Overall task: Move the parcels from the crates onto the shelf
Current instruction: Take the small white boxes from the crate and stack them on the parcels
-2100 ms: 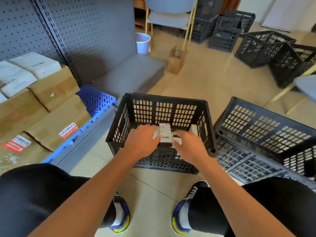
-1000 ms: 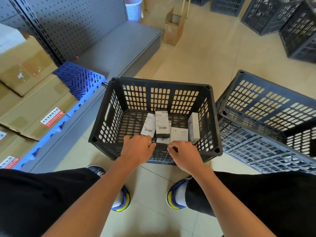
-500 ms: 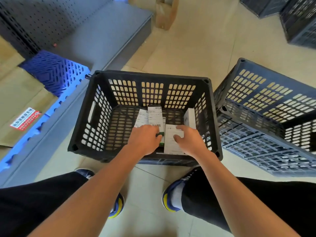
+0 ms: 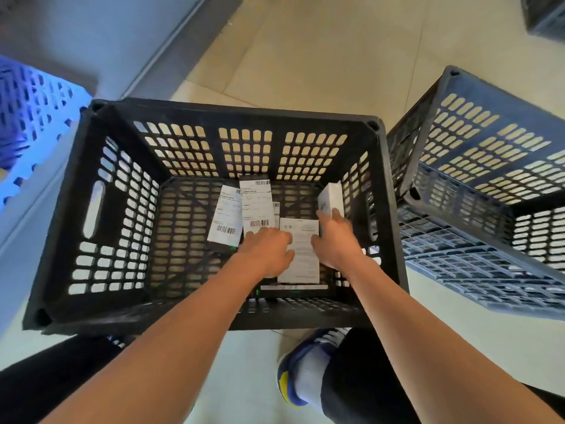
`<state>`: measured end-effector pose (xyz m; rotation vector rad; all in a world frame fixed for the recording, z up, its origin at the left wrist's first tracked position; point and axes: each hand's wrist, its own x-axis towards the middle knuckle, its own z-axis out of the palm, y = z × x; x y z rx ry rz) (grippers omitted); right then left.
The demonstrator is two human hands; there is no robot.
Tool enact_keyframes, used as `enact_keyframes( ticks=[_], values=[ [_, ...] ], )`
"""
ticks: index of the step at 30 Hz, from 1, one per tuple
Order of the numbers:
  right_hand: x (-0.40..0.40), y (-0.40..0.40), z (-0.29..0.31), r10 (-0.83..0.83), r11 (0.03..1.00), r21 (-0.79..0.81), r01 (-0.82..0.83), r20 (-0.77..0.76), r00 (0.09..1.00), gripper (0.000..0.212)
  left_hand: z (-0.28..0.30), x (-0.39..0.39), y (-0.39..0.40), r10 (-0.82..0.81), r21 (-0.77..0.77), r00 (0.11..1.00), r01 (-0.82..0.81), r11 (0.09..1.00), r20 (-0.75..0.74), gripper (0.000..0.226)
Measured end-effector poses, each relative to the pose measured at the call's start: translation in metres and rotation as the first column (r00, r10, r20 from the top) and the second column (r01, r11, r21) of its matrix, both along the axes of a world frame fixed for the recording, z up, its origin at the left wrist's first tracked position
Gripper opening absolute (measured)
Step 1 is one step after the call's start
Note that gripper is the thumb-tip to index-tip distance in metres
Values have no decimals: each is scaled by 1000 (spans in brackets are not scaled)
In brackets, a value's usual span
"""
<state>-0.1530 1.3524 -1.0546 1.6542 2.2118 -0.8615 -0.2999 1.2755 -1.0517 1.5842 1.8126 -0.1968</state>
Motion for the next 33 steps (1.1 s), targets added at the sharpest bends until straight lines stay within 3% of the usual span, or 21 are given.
enact_keyframes(
  ticks=[9, 18, 25, 33],
  values=[
    [12, 1, -36, -15, 1000, 0, 15, 73, 997, 63, -34, 9, 15, -90, -78, 995, 94, 993, 50, 44],
    [6, 2, -35, -42, 989, 143, 44, -16, 999, 48, -46, 6, 11, -186, -138, 981, 193, 971, 64, 49],
    [4, 6, -34, -36, 990, 137, 30, 40, 999, 70, -45, -3, 9, -54, -96, 989, 67, 993, 135, 49],
    [5, 3, -5, -155, 977, 121, 173, -148, 977, 51, -33, -18, 6, 218, 26, 946, -231, 973, 240, 43]
  ],
)
